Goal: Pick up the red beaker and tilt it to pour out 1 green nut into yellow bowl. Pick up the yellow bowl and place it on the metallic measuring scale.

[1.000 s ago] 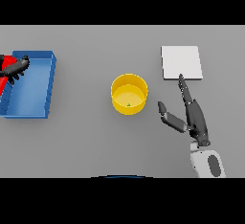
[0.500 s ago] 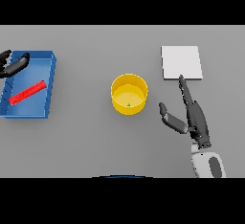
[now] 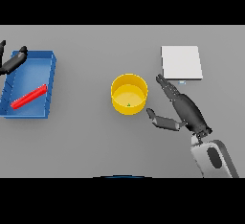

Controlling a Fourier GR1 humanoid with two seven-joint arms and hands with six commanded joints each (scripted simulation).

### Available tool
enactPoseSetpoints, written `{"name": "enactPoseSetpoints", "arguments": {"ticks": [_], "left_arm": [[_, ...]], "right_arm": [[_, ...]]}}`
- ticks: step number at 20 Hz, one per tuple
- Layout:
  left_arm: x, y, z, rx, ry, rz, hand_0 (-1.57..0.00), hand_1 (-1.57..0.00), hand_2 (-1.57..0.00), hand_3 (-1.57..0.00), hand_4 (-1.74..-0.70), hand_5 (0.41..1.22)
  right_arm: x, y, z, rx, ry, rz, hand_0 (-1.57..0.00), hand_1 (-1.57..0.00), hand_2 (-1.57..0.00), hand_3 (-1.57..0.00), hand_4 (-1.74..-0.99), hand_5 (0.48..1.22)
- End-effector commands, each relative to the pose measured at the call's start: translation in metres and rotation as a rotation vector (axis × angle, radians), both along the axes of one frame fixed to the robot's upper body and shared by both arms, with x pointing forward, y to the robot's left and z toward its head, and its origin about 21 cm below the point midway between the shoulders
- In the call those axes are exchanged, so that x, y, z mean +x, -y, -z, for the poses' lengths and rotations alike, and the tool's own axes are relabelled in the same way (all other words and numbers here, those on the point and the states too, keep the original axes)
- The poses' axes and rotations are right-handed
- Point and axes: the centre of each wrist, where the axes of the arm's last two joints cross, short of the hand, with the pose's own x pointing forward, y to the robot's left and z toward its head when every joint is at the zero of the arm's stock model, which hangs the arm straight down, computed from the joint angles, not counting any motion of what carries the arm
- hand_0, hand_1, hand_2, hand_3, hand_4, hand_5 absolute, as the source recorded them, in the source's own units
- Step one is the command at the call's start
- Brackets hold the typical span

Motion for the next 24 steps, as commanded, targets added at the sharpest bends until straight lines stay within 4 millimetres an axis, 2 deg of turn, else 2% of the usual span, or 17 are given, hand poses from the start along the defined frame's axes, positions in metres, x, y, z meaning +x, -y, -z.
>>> {"name": "enactPoseSetpoints", "arguments": {"ticks": [1, 5, 7, 8, 11, 13, 17, 19, 21, 24], "left_arm": [[0.001, 0.003, 0.001, -0.009, 0.008, 0.007, -0.01, -0.01, -0.01, -0.01, -0.72, 0.670], [-0.002, 0.004, 0.008, -0.022, -0.003, 0.026, 0.00, 0.00, 0.00, 0.00, -0.72, 0.667], [0.000, 0.007, 0.000, -0.019, -0.001, 0.032, 0.00, 0.00, 0.00, 0.00, -0.71, 0.672], [0.000, 0.006, 0.003, -0.021, -0.001, 0.027, 0.00, 0.00, 0.00, 0.00, -0.71, 0.676], [0.000, 0.005, 0.004, -0.029, -0.002, 0.025, 0.00, 0.00, 0.00, 0.00, -0.72, 0.682], [0.001, 0.003, -0.002, -0.037, 0.000, 0.024, 0.00, 0.00, 0.00, 0.00, -0.72, 0.687], [-0.007, 0.002, 0.001, -0.046, -0.003, 0.025, 0.00, 0.00, 0.00, 0.00, -0.72, 0.687], [-0.008, 0.000, 0.003, -0.055, -0.002, 0.021, 0.00, 0.00, 0.00, 0.00, -0.72, 0.688], [-0.002, -0.001, 0.002, -0.054, -0.002, 0.016, 0.00, 0.00, 0.00, 0.00, -0.72, 0.688], [-0.004, -0.005, 0.002, -0.058, 0.000, 0.012, 0.00, 0.00, 0.00, 0.00, -0.72, 0.682]], "right_arm": [[0.007, -0.002, -0.005, -0.103, 0.008, -0.031, 0.00, 0.00, 0.00, 0.00, -1.204, 0.708], [0.030, -0.019, -0.025, -0.432, 0.100, -0.258, 0.00, 0.00, 0.00, 0.00, -1.233, 0.703], [0.040, -0.027, -0.030, -0.564, 0.131, -0.348, 0.00, 0.00, 0.00, 0.00, -1.228, 0.703], [0.047, -0.032, -0.031, -0.614, 0.129, -0.382, 0.00, 0.00, 0.00, 0.00, -1.223, 0.705], [0.058, -0.046, -0.035, -0.719, 0.145, -0.479, 0.00, 0.00, 0.00, 0.00, -1.211, 0.704], [0.064, -0.053, -0.032, -0.778, 0.134, -0.538, 0.00, 0.00, 0.00, 0.00, -1.215, 0.704], [0.076, -0.072, -0.027, -0.906, 0.105, -0.586, 0.00, 0.00, 0.00, 0.00, -1.224, 0.703], [0.079, -0.071, -0.023, -0.946, 0.085, -0.606, 0.00, 0.00, 0.00, 0.00, -1.231, 0.703], [0.085, -0.081, -0.022, -0.985, 0.074, -0.608, 0.00, 0.00, 0.00, 0.00, -1.250, 0.708], [0.090, -0.084, -0.021, -1.041, 0.047, -0.632, 0.00, 0.00, 0.00, 0.00, -1.270, 0.727]]}}
